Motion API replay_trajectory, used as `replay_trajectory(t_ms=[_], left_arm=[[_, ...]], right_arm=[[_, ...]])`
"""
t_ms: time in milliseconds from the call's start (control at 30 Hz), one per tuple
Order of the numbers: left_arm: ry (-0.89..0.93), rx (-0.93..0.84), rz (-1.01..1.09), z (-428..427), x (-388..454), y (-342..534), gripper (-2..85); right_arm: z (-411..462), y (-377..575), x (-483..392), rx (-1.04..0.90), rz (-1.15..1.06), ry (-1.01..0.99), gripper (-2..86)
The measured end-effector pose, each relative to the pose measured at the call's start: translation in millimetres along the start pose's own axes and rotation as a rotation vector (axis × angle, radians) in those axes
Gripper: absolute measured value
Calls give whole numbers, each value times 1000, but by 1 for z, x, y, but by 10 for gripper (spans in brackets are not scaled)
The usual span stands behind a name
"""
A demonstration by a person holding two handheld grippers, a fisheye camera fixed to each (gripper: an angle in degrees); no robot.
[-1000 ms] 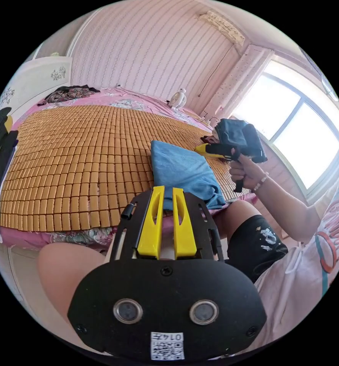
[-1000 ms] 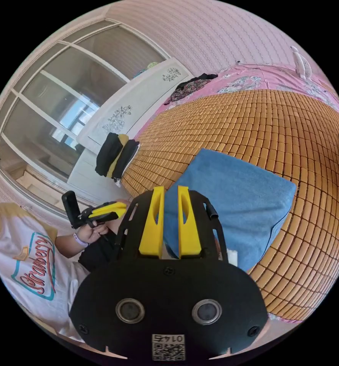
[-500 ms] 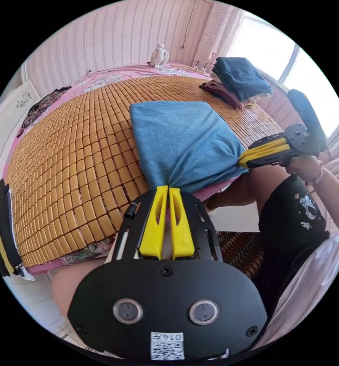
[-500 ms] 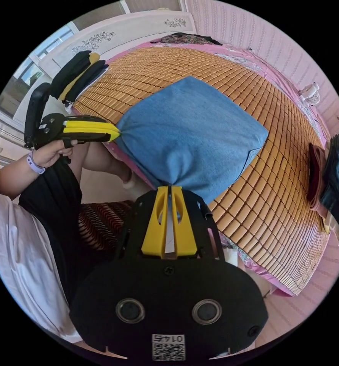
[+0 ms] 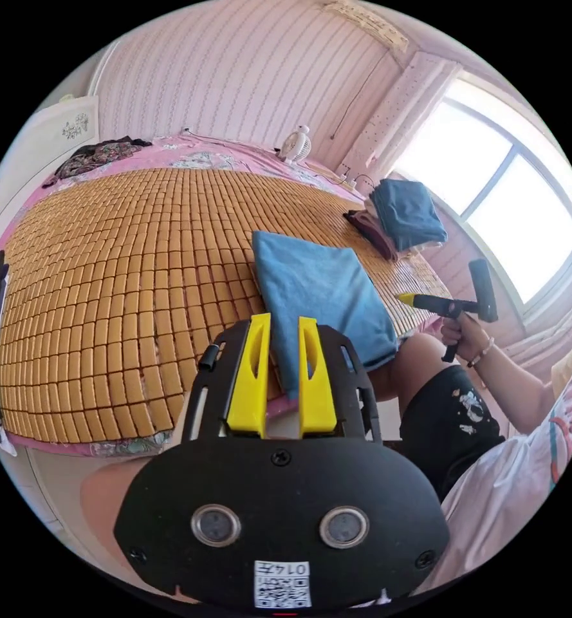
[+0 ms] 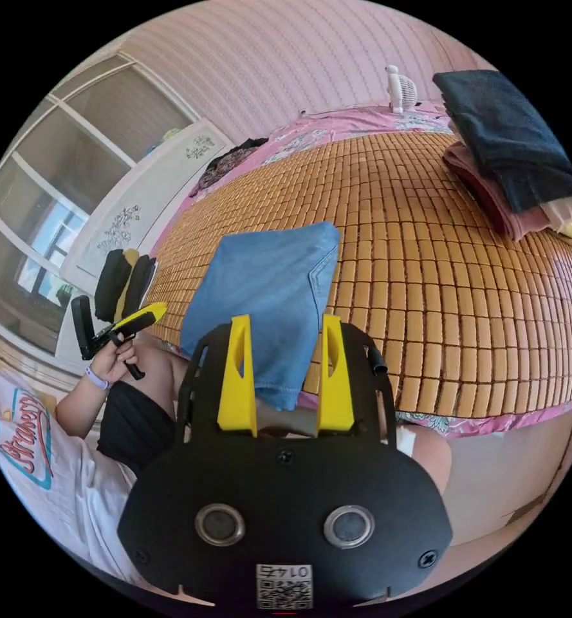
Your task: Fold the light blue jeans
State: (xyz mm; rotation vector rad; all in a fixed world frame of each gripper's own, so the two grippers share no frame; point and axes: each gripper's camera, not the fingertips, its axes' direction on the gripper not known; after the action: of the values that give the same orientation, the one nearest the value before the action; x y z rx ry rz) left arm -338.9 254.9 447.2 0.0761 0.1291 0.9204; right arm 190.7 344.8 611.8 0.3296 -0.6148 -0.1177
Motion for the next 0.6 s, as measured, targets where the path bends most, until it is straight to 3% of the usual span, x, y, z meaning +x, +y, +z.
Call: replay_trajectory(t_ms=[133, 233, 367, 500, 600], left_arm=[[93, -30, -96, 33, -34, -18, 138], [134, -113, -111, 59, -47, -22, 142], [184, -121, -171, 49, -53, -5, 106], [427, -231, -220, 46, -64, 20, 60], [354, -182, -176, 22, -56, 37, 48]], right_arm=[[60, 3, 20, 71, 125, 11, 185], [98, 12, 16, 80, 122, -25, 159], [142, 33, 5, 69, 97, 31, 101], [165, 42, -1, 9, 73, 4, 62], [171, 50, -22, 10, 22, -28, 53]])
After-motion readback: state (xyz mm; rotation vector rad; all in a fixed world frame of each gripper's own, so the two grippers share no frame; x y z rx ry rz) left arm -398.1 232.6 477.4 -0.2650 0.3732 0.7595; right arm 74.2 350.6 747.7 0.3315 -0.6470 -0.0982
